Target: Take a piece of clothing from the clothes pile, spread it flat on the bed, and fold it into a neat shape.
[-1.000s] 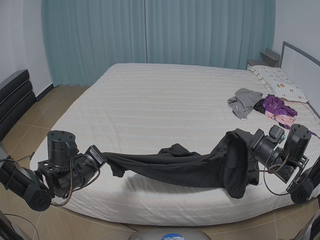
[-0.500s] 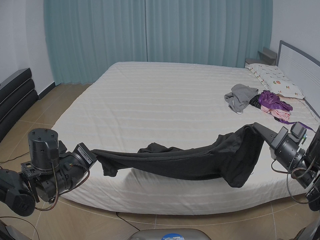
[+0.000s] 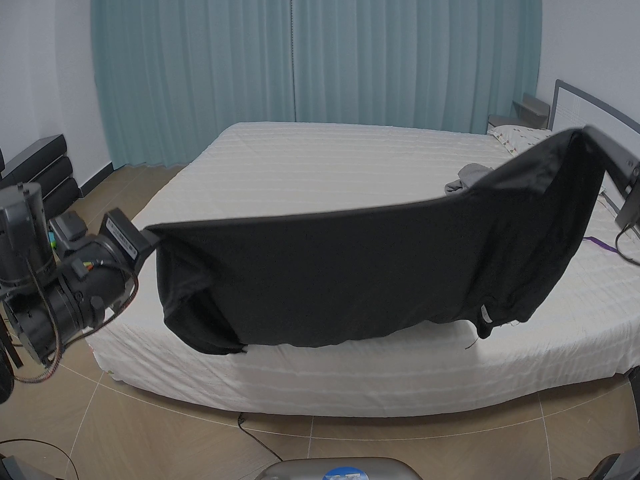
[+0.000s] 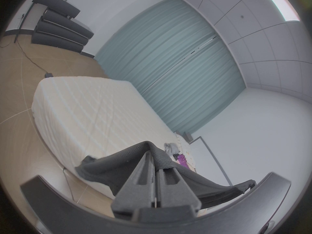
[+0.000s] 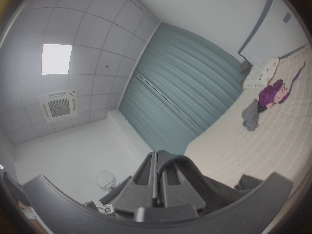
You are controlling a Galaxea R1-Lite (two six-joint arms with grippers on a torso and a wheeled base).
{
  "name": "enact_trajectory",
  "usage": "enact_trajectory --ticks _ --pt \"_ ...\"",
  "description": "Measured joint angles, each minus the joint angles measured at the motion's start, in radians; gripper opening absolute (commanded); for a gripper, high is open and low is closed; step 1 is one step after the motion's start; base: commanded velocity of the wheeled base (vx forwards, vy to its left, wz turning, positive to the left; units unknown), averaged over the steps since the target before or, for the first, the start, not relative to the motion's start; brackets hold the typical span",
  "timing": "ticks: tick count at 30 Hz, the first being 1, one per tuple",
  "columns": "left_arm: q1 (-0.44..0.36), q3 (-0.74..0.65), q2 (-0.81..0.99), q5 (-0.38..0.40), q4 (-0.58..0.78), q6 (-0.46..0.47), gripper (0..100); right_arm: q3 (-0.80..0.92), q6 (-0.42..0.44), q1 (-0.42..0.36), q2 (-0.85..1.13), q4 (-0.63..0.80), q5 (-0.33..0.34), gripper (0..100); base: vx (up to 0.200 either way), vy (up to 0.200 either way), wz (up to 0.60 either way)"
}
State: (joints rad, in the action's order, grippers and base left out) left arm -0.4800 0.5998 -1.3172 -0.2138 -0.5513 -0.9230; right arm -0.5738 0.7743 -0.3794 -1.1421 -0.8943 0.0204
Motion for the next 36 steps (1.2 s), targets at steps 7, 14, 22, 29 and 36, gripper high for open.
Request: enact_trajectory --ticks 7,14,22,29,36 --pt "0.034 0.169 -0.061 0.002 0.026 0.016 0 -0.219 -0.010 0.057 -0.045 0.076 0.001 0 0.000 0.000 0.00" --pt "0.089 0.327 -0.233 0.012 0.033 0.018 0 -0.361 -0.029 0.109 -0.228 0.082 -0.001 0 0.000 0.000 0.00" --pt "0.123 0.484 -0.424 0.015 0.034 0.018 0 -0.461 -0.052 0.151 -0.430 -0.031 -0.004 0 0.000 0.000 0.00" --pt "0.132 0.544 -0.521 0.026 0.035 0.018 0 -0.504 -0.060 0.158 -0.514 -0.045 -0.004 0 0.029 0.000 0.00" --pt "0.135 0.570 -0.569 0.066 0.038 0.019 0 -0.515 -0.061 0.160 -0.565 -0.050 -0.003 0 0.200 0.000 0.00"
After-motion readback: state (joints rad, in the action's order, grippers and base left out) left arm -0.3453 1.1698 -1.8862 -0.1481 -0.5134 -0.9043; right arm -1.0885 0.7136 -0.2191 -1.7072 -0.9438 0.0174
